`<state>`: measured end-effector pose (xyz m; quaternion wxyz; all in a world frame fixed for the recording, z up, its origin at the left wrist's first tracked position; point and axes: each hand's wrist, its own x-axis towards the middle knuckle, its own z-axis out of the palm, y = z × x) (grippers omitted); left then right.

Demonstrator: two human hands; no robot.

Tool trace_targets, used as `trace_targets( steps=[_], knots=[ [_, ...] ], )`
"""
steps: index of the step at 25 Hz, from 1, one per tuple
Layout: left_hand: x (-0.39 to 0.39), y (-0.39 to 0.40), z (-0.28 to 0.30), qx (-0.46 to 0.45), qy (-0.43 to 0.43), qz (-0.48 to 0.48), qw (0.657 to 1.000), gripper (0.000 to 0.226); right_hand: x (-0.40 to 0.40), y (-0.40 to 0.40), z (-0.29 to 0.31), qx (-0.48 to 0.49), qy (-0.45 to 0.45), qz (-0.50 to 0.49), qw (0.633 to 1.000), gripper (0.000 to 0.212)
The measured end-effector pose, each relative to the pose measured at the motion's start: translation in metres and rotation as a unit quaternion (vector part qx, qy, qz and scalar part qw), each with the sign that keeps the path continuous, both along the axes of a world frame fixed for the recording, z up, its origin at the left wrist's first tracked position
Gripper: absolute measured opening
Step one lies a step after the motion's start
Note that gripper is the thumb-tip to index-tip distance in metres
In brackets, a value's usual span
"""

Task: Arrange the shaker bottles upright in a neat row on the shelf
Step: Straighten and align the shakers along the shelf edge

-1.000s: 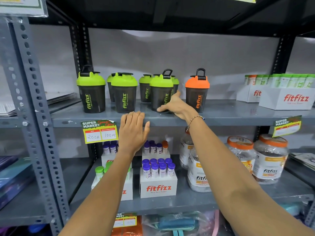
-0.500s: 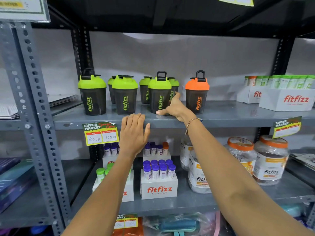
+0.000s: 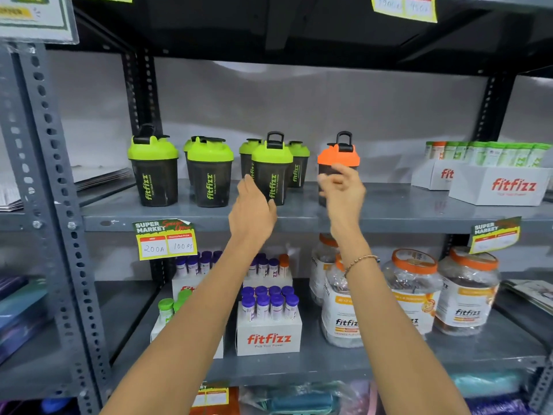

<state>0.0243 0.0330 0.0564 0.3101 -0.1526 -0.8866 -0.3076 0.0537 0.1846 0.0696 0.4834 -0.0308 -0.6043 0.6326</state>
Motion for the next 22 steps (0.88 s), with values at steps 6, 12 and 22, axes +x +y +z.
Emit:
trace_targets(
  steps=[6, 12, 22],
  knots=[
    [-0.038, 0.000, 0.031, 0.118, -0.157, -0.125, 0.973, 0.076, 0.009, 0.083, 0.020, 0.057, -0.209, 0.069, 0.974, 0.078],
    [-0.059, -0.007, 0.031, 0.121, -0.199, -0.156, 0.960, 0.083, -0.013, 0.102, 0.024, 0.191, -0.323, 0.185, 0.908, 0.078],
    [-0.052, 0.045, 0.033, 0.068, -0.164, -0.145, 0.973, 0.060, -0.008, 0.142, 0.025, 0.187, -0.311, 0.183, 0.913, 0.057]
  ],
)
